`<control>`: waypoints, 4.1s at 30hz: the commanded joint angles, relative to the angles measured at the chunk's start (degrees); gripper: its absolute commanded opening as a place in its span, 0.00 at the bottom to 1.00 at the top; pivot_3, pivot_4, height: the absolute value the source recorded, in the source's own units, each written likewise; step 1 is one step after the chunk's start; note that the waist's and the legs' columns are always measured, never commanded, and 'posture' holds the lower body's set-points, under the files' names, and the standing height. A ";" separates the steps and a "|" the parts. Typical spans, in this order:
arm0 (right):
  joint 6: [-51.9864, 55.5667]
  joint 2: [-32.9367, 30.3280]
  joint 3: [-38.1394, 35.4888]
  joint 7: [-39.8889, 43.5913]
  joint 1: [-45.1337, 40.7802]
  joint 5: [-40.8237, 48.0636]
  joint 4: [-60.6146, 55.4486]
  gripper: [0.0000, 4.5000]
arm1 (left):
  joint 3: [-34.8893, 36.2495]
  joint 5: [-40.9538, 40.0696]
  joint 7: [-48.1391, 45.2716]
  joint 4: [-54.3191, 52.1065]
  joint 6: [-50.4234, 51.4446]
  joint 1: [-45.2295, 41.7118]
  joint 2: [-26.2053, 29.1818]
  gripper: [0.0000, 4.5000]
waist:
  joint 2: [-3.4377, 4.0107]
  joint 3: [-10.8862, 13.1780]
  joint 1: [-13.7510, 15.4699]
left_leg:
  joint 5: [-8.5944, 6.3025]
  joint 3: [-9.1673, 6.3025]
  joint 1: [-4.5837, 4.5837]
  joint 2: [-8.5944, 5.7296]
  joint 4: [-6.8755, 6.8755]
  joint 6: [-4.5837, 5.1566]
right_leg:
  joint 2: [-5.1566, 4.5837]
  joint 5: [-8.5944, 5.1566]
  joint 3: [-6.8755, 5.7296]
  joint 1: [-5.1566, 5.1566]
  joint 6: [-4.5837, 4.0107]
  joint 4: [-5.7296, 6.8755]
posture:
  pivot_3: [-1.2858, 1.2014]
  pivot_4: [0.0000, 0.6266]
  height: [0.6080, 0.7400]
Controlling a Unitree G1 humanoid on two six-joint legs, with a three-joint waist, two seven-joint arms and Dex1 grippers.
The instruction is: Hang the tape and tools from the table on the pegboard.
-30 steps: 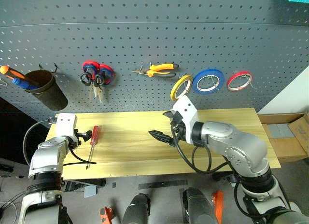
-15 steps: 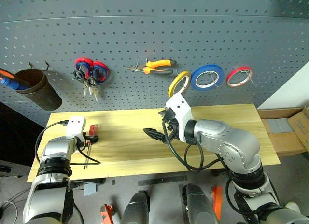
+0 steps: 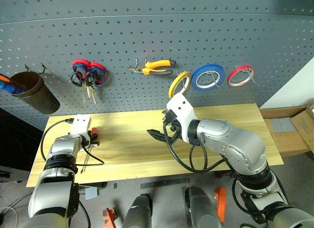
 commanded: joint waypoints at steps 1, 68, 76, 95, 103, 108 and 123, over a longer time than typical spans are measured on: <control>-2.22 -0.34 -0.75 0.72 -1.21 -0.34 -2.11 1.00 | 3.20 -0.77 3.02 -7.63 -3.07 3.93 0.91 0.18 | -0.01 0.01 -0.32 | 0.00 0.00 0.00 0.01 0.00 0.00 | 0.00 0.00 0.02 0.00 0.00 -0.01 | 0.46 0.50 1.00; -36.07 -9.45 -7.15 26.62 -4.66 -1.14 8.44 1.00 | 23.76 -9.50 17.15 -47.89 -26.43 1.04 0.12 0.18 | -0.78 -2.54 2.28 | 0.14 -0.06 -0.21 -0.05 0.09 -0.32 | -0.15 0.03 -0.26 -0.03 0.03 -0.18 | 0.50 0.25 1.00; -36.11 -9.37 -6.95 26.50 -4.49 -1.13 8.52 1.00 | 24.98 -9.43 20.33 -46.29 -28.28 3.87 -1.24 0.52 | -0.78 -2.59 2.05 | 0.15 -0.07 -0.21 -0.05 0.19 -0.32 | -0.15 0.03 -0.25 -0.03 0.03 -0.09 | 0.50 0.25 1.00; -35.65 -13.05 -10.95 26.98 -0.65 0.67 6.62 1.00 | 4.43 -13.30 4.16 -63.20 -22.38 3.94 -3.73 0.73 | -0.63 -3.80 1.48 | 0.14 -0.04 -0.20 -0.14 0.38 -0.31 | -0.21 0.06 -0.20 0.06 0.07 -0.02 | 0.49 0.21 1.00; -33.33 -17.79 -14.31 26.26 6.43 1.95 2.27 1.00 | 3.12 -18.10 6.81 -70.95 1.25 19.12 -5.47 0.73 | -0.34 -4.02 0.68 | 0.13 0.05 0.03 -0.06 0.38 -0.28 | -0.02 0.06 0.08 0.13 0.06 0.10 | 0.48 0.20 1.00; -33.07 -17.56 -14.37 23.24 12.69 0.91 0.54 1.00 | 2.33 -12.91 10.33 -70.48 2.21 24.96 -6.11 0.73 | -0.32 -4.50 1.36 | 0.13 0.06 0.06 -0.06 0.39 -0.28 | -0.02 0.07 0.08 0.19 0.07 0.08 | 0.48 0.17 1.00; -62.94 -7.30 -14.20 8.88 34.74 -16.50 22.03 1.00 | 5.08 -5.45 11.51 -54.04 -12.73 36.61 -11.83 0.73 | 0.07 -9.39 2.07 | -0.05 0.25 2.24 0.09 -0.09 0.03 | 0.17 0.04 0.25 2.27 0.15 -0.40 | 0.49 0.02 1.00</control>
